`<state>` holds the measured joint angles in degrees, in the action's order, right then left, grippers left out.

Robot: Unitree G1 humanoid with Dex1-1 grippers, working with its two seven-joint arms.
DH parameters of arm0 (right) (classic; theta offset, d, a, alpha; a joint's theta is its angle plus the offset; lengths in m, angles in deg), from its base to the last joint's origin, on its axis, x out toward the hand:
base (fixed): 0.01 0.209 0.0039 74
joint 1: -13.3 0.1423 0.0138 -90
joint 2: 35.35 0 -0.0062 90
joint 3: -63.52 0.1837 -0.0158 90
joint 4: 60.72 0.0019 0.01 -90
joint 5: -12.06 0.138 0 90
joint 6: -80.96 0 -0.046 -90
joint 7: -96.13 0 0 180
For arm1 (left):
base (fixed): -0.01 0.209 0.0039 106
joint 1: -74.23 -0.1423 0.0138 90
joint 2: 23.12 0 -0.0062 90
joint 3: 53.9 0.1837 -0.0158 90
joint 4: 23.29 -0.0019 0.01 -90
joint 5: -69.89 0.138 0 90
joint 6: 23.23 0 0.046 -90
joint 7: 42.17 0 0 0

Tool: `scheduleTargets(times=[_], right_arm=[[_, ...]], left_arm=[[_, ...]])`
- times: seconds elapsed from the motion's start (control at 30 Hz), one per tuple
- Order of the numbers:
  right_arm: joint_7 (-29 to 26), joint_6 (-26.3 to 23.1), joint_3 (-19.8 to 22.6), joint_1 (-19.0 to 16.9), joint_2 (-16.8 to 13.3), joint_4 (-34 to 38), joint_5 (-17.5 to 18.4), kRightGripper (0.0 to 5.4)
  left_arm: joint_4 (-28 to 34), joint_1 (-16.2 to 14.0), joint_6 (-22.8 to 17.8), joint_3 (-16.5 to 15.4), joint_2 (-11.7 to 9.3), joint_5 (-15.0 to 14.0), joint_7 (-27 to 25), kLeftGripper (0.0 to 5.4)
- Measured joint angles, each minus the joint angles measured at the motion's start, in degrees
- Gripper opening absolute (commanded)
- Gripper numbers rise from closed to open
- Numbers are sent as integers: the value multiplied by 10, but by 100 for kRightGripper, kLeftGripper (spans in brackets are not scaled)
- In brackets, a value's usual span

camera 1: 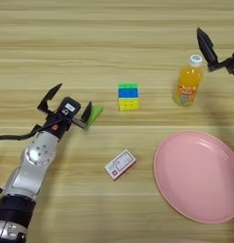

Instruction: Move the objects on the table

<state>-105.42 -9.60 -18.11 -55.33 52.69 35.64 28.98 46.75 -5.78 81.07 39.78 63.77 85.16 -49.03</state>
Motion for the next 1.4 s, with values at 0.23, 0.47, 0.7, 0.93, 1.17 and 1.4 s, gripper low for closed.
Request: scheduleTargets(times=[0.23, 0.47, 0.7, 0.93, 1.17, 1.4], right_arm=[[-1, 0, -1, 0, 0, 0, 1, 540], [-1, -1, -3, 0, 0, 0, 1, 540], [-3, -1, -5, 0, 0, 0, 1, 540], [-3, -2, -5, 0, 0, 4, 2, 540], [-3, -2, -5, 0, 0, 9, 3, 540], [-2, -3, -4, 0, -1, 13, 3, 540]], left_arm=[[-52, 61, -1, 2, -26, 13, -6, 537], [-128, 110, 8, 7, -50, 13, -25, 537], [-193, 138, 23, 10, -64, 9, -41, 537], [-230, 158, 30, 35, -62, 11, -66, 537], [-251, 173, 41, 66, -41, 22, -74, 537], [-255, 183, 67, 102, -15, 29, -81, 537]])
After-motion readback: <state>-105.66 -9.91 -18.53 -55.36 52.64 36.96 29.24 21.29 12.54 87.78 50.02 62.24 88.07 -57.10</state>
